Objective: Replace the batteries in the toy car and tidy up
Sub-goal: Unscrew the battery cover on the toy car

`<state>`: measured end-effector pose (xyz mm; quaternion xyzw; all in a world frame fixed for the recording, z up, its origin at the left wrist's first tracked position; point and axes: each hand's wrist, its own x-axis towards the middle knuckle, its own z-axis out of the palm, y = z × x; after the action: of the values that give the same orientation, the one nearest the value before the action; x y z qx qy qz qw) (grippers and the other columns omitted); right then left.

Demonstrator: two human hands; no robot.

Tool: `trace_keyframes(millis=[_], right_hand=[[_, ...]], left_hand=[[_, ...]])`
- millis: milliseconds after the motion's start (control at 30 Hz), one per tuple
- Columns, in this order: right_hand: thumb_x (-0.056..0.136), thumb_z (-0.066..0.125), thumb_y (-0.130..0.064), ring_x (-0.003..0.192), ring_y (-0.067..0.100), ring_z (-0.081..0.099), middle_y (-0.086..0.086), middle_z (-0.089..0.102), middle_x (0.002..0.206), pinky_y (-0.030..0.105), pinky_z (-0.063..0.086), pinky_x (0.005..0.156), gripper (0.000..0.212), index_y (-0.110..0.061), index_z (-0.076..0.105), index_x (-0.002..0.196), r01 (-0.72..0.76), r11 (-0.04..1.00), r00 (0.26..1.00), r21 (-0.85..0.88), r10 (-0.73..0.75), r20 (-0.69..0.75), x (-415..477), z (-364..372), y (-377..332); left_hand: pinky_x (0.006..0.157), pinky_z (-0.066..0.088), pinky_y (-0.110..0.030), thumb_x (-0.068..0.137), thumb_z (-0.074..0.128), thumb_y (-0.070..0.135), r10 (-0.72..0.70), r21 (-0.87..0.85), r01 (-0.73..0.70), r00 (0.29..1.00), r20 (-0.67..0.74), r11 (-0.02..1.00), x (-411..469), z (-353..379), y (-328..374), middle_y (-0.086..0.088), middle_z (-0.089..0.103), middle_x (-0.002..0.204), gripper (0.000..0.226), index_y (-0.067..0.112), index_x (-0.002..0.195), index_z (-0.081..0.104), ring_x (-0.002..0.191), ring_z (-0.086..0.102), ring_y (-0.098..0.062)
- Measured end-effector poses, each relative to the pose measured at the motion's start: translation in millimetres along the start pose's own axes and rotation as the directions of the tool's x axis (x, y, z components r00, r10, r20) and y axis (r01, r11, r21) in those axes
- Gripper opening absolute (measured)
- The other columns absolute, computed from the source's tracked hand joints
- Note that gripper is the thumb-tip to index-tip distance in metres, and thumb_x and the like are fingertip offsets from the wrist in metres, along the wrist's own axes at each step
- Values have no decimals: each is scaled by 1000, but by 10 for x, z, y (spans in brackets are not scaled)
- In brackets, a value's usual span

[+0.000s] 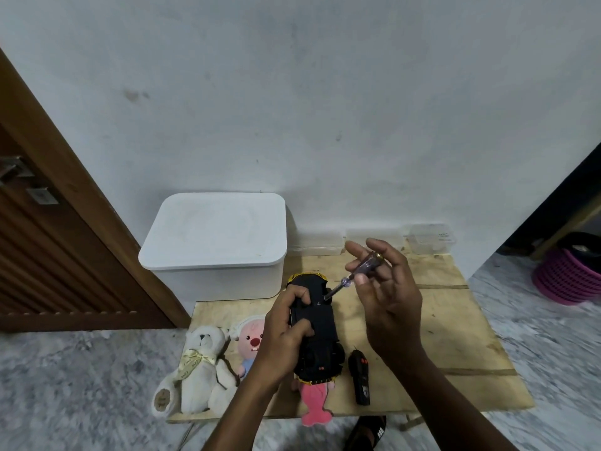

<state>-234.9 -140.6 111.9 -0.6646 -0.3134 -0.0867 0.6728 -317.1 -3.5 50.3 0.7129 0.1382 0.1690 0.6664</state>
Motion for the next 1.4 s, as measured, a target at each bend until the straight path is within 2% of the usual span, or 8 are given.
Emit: trace_keyframes(millis=[200, 367, 533, 600, 767, 933, 1133, 1400], right_hand=[[82, 71, -4, 93, 15, 66, -9, 60, 111, 34, 60, 76, 51, -35, 60, 121, 59, 986, 998, -156, -63, -23, 41, -6, -20], [87, 58, 9, 94, 9, 69, -3, 68, 105, 15, 56, 78, 62, -30, 51, 135, 28, 991, 999, -134, -32, -28, 37, 13, -18], [85, 64, 2, 100, 17, 69, -5, 67, 113, 29, 60, 77, 64, -46, 56, 127, 32, 995, 999, -89, -30, 23, 36, 7, -42], [83, 69, 0, 94, 18, 66, -5, 62, 108, 32, 61, 72, 58, -41, 58, 123, 60, 991, 998, -121, -58, 20, 36, 0, -17], [87, 58, 16, 94, 13, 69, -5, 68, 105, 19, 57, 79, 73, -38, 50, 136, -14, 996, 1000, -84, 14, 5, 31, 26, 10], [84, 68, -2, 100, 17, 67, -13, 62, 110, 30, 61, 75, 63, -48, 56, 126, -7, 997, 999, -83, 9, 31, 21, 7, -40], [87, 60, 16, 98, 13, 69, -7, 68, 106, 20, 58, 80, 71, -41, 56, 131, -24, 996, 999, -85, 26, 21, 8, 31, -20], [81, 73, 4, 91, 15, 66, -10, 60, 103, 26, 60, 72, 69, -50, 57, 121, 33, 994, 999, -105, -32, 12, 6, 53, -62]], left_hand=[[59, 37, -36, 57, 55, 26, 0, 17, 0, 1000, -1, 1000, -6, -10, 0, -18, 53, 89, 31, 23, 88, 49, 74, 46, -21], [59, 36, -32, 60, 54, 10, -10, 17, 10, 1000, -5, 1000, -9, 3, -7, -16, 53, 87, 30, 24, 87, 50, 73, 45, -19], [59, 36, -32, 62, 53, 9, -6, 9, 7, 1000, -3, 1000, -21, -3, -1, -16, 53, 88, 30, 22, 88, 49, 74, 46, -18], [59, 36, -33, 62, 53, 9, -2, 10, 2, 1000, -2, 1000, -14, 2, -2, -16, 53, 88, 30, 21, 89, 49, 74, 45, -19], [58, 35, -33, 60, 53, 9, -11, -2, 11, 1000, 0, 1000, -20, 14, -31, -12, 51, 83, 31, 23, 87, 49, 72, 44, -19], [58, 36, -33, 62, 53, 8, -4, -6, 4, 1000, 1, 1000, -30, 8, -17, -9, 52, 85, 30, 22, 88, 49, 73, 45, -19], [58, 35, -30, 61, 53, 8, 0, -4, 0, 1000, 2, 1000, -24, 11, -16, -13, 51, 87, 30, 22, 88, 49, 72, 44, -17], [60, 36, -33, 60, 54, 9, -1, 7, 1, 1000, -8, 1000, -33, -16, -6, -13, 53, 89, 31, 24, 87, 49, 74, 45, -18]])
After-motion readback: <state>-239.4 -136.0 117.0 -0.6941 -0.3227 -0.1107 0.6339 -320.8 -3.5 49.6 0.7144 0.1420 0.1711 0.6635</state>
